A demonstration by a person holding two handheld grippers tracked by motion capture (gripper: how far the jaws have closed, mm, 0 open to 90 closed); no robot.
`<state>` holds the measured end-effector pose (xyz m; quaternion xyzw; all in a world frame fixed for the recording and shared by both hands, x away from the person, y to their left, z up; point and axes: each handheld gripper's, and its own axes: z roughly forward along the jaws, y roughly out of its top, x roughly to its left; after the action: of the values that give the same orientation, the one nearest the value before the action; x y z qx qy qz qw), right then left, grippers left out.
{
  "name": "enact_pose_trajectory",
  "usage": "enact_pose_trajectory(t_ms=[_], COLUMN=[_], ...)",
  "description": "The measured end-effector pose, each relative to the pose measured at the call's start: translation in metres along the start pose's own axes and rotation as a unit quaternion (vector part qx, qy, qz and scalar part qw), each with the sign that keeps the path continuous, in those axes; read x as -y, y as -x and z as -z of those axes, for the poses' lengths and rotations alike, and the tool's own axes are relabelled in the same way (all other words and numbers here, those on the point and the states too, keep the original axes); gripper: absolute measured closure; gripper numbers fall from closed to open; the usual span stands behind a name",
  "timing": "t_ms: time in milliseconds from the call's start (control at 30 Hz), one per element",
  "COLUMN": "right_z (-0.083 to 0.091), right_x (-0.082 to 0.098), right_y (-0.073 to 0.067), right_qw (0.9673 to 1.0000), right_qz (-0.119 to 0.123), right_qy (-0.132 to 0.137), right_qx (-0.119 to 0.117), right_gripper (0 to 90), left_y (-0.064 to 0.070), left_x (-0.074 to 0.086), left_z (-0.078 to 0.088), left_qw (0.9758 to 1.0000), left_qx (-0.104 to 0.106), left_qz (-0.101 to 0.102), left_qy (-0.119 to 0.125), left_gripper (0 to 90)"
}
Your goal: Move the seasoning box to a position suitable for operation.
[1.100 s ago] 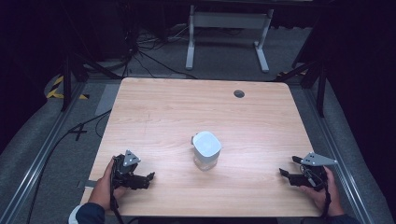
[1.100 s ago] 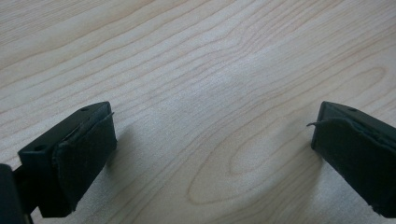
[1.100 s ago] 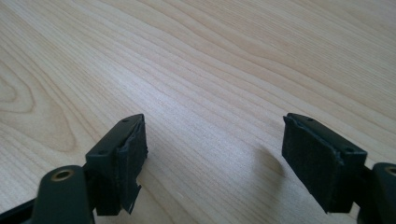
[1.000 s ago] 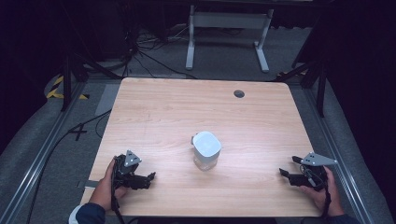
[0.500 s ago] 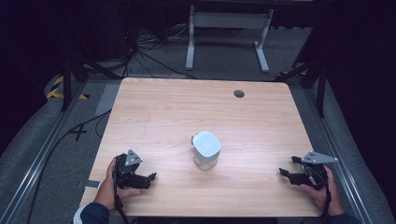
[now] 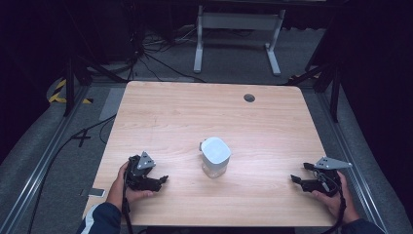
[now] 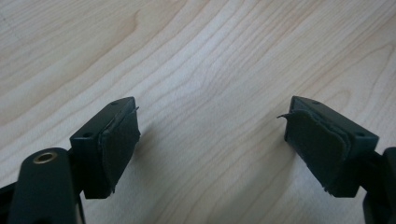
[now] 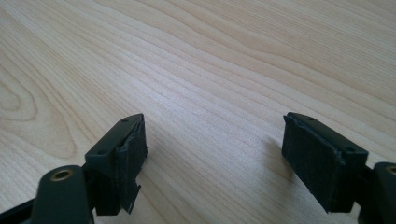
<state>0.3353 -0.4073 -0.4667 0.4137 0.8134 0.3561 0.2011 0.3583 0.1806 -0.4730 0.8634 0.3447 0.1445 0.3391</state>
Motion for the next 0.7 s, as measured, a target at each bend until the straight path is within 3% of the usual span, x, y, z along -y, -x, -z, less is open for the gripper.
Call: enact_pose_trajectory(t_ms=[67,133,200,300,367,400,433,467,533,567,700], right_z=[0.000,0.000,-0.001,0.002,0.002,0.001,0.001,0.001,-0.001,-0.002,-0.005], right_x=[0.000,-0.001,-0.003,-0.007,-0.008,-0.008,-0.010,-0.012,-0.022,-0.027,-0.039], right_y=[0.000,0.000,-0.001,0.000,0.000,0.000,-0.003,-0.005,-0.014,-0.018,-0.027], right_qw=[1.0000,1.0000,1.0000,0.9998,0.9997,0.9997,0.9998,0.9998,0.9992,0.9990,0.9984], right_qz=[0.000,-0.003,-0.003,-0.004,-0.008,-0.008,-0.007,-0.001,0.020,0.029,0.035], right_qy=[-0.002,-0.004,-0.009,-0.021,-0.022,-0.022,-0.019,-0.016,-0.009,-0.011,-0.001], right_qx=[0.000,0.000,0.003,0.002,0.007,0.007,-0.007,-0.014,-0.035,-0.033,-0.045], right_gripper=[22.0,22.2,23.2,39.2,41.2,41.8,49.9,50.8,49.6,48.7,46.8], left_y=[-0.002,-0.001,-0.002,0.002,0.003,0.007,0.010,0.011,0.015,0.016,0.018], left_x=[-0.006,-0.014,-0.029,-0.046,-0.050,-0.062,-0.067,-0.072,-0.089,-0.094,-0.108], left_z=[-0.002,-0.003,-0.004,-0.007,-0.008,-0.011,-0.013,-0.015,-0.023,-0.026,-0.035], left_qw=[0.9999,0.9995,0.9983,0.9971,0.9967,0.9952,0.9944,0.9934,0.9929,0.9932,0.9928], left_qx=[0.008,0.004,0.020,0.025,0.030,0.039,0.044,0.050,0.045,0.043,0.048], left_qz=[0.001,0.000,-0.010,-0.030,-0.033,-0.046,-0.051,-0.058,-0.065,-0.060,-0.055], left_qy=[0.010,0.030,0.054,0.065,0.067,0.077,0.081,0.085,0.089,0.090,0.095], left_gripper=[29.8,33.2,48.3,63.8,74.5,74.5,82.9,87.1,88.3,87.8,83.3])
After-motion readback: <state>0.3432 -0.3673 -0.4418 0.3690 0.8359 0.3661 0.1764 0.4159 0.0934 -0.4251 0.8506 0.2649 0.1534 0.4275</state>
